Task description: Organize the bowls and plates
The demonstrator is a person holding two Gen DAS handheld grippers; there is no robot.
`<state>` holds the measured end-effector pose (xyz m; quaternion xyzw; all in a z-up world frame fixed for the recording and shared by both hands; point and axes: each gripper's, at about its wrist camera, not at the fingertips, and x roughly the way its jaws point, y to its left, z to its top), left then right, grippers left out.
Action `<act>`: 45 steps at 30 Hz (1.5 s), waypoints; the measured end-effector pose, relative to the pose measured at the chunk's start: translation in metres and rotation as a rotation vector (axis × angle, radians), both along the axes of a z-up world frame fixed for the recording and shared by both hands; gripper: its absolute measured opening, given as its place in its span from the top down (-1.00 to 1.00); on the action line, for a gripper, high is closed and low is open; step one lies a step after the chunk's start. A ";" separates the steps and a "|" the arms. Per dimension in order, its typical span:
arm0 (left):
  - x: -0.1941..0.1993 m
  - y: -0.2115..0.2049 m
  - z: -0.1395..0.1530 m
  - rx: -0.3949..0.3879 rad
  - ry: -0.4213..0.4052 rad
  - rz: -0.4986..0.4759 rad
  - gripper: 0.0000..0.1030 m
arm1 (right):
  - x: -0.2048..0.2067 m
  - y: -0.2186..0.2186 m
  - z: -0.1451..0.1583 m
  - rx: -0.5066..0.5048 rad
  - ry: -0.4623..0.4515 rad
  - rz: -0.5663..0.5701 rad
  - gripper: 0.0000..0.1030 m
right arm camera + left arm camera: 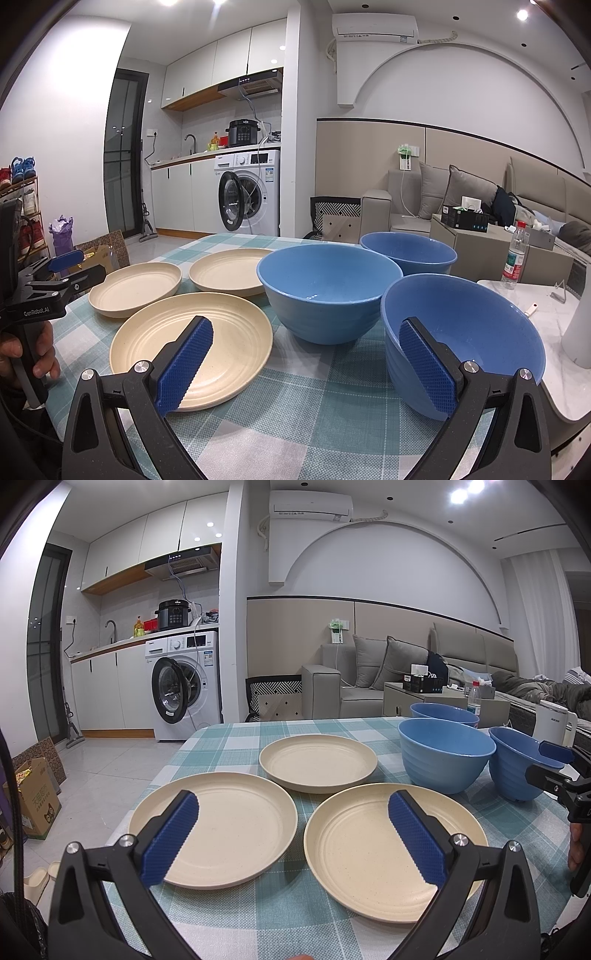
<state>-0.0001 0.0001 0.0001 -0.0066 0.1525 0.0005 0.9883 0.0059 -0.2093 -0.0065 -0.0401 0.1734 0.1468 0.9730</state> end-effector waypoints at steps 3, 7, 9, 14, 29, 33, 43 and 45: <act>0.000 0.000 0.000 -0.001 -0.001 0.000 -1.00 | 0.000 0.000 0.000 -0.001 0.000 0.000 -1.00; 0.000 0.000 0.000 0.000 -0.001 0.000 -1.00 | 0.000 0.000 0.000 0.000 0.000 0.000 -1.00; 0.000 0.000 0.000 -0.001 -0.001 0.000 -1.00 | 0.000 0.000 0.000 0.000 0.000 0.000 -1.00; 0.000 0.000 0.000 0.000 -0.001 0.000 -1.00 | 0.000 0.000 0.000 0.001 0.000 0.000 -1.00; -0.001 0.000 0.000 0.000 -0.001 0.000 -1.00 | 0.000 0.000 0.000 0.000 0.000 -0.001 -1.00; -0.001 0.001 0.000 -0.001 -0.002 0.001 -1.00 | 0.000 0.000 0.000 0.000 0.000 0.000 -1.00; -0.003 0.000 0.005 -0.004 -0.003 0.009 -1.00 | -0.002 0.001 0.000 -0.003 0.002 -0.003 -1.00; -0.001 0.000 0.003 -0.002 -0.003 0.009 -1.00 | -0.002 0.001 0.001 -0.004 0.004 -0.005 -1.00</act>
